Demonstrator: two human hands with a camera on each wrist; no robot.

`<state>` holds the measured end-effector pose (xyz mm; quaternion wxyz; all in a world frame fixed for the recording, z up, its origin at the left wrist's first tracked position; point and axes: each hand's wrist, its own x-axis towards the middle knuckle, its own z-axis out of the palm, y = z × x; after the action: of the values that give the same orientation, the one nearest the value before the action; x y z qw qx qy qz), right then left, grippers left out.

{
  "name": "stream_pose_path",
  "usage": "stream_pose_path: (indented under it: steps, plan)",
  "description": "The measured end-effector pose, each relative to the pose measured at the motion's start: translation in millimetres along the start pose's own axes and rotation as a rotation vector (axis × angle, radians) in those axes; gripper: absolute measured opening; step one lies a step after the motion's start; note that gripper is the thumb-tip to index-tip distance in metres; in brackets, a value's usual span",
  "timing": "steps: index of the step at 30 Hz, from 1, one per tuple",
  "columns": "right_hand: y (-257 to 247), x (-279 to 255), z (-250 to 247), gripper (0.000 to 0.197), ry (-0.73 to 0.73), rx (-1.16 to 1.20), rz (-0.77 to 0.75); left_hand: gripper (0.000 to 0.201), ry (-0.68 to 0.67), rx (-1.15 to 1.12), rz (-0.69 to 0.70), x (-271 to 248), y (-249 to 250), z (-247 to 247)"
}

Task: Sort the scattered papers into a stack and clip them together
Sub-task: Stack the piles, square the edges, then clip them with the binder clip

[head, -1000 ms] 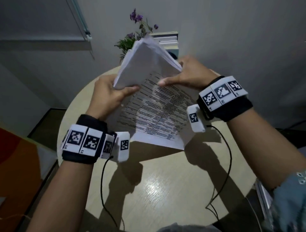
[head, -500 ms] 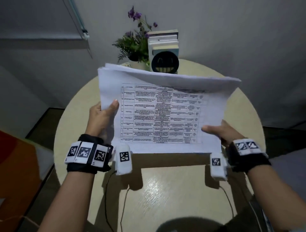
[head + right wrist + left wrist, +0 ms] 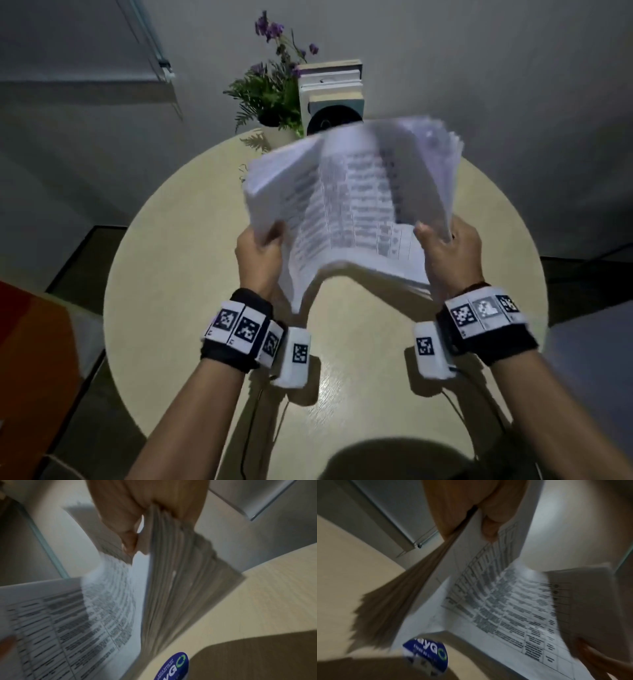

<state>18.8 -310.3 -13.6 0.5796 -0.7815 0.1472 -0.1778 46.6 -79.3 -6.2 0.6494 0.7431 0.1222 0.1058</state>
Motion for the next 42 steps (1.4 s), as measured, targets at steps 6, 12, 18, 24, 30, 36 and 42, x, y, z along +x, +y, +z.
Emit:
stream_pose_path:
  steps: [6,12,18,24,30,36,42]
  plan:
    - [-7.7,-3.9,-9.0,0.031,0.065,0.203,0.064,0.023,-0.187,-0.245,0.189,9.6,7.1,-30.4]
    - [7.5,-18.3,-9.0,0.027,0.032,0.359,0.154,0.032,-0.224,-0.123,0.040,12.7,-26.2,-20.6]
    - [6.8,-12.4,-20.3,0.031,0.015,0.377,0.119,0.027,-0.206,-0.174,0.098,26.9,-13.0,-26.8]
    - [7.6,-19.5,-17.5,0.029,-0.076,0.317,0.113,0.031,-0.252,-0.145,0.015,33.8,-20.2,-31.8]
    - [-29.4,13.5,-40.5,0.038,-0.007,-0.144,-0.156,0.032,-0.261,-0.055,0.028,40.1,-24.7,-35.8]
    - [-70.0,19.9,16.3,0.036,-0.399,-1.085,-0.425,0.031,-0.305,-0.016,0.056,33.0,-12.9,-29.2]
    - [-83.1,12.4,42.3,0.013,-0.401,-0.930,-0.499,0.019,-0.101,-0.121,0.036,31.6,-1.2,-28.3]
